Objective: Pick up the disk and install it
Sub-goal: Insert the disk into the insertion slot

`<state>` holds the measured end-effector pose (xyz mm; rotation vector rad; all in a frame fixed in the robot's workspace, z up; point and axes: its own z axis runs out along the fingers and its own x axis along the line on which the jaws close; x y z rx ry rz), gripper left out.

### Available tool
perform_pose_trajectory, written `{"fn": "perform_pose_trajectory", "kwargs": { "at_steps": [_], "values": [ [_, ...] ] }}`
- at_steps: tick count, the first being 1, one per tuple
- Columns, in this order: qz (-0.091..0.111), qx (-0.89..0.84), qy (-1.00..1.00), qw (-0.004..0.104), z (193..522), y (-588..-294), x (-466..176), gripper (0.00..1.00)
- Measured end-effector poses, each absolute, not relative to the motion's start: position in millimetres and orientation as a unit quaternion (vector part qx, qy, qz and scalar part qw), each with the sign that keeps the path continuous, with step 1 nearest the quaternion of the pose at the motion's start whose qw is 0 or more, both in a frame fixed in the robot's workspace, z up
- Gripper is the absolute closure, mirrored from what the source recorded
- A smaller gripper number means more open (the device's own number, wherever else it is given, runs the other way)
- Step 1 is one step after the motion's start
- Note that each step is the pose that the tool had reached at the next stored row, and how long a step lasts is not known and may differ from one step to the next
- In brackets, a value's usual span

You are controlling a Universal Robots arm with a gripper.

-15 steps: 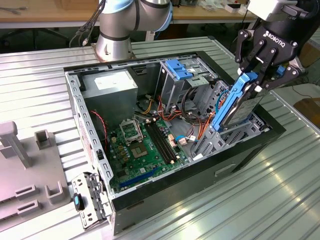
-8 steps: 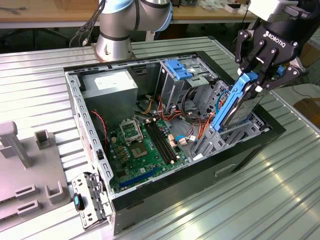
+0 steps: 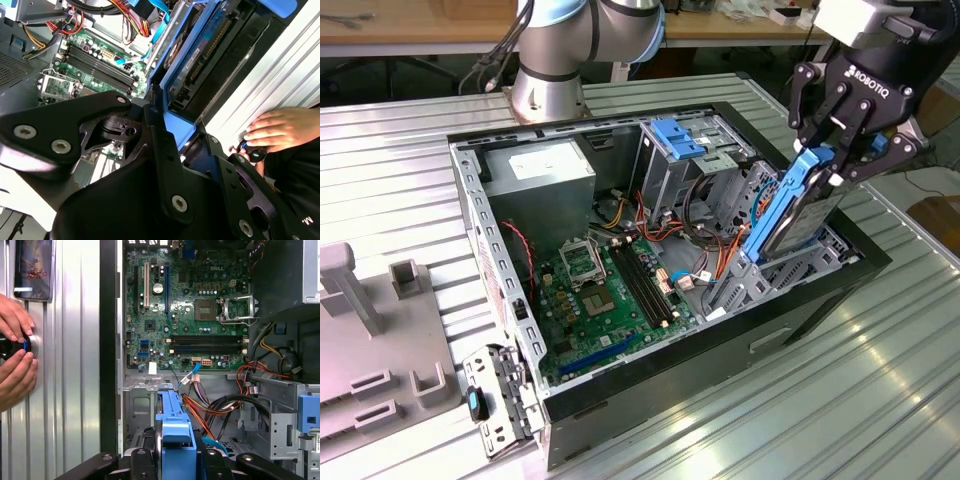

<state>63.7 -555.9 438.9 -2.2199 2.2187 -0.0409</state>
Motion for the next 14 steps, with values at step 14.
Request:
{"fn": "perform_pose_trajectory", "kwargs": {
  "at_steps": [14],
  "values": [
    [-0.013, -0.707, 0.707, 0.001, 428.8, -555.9, 63.8, 0.63]
  ]
}}
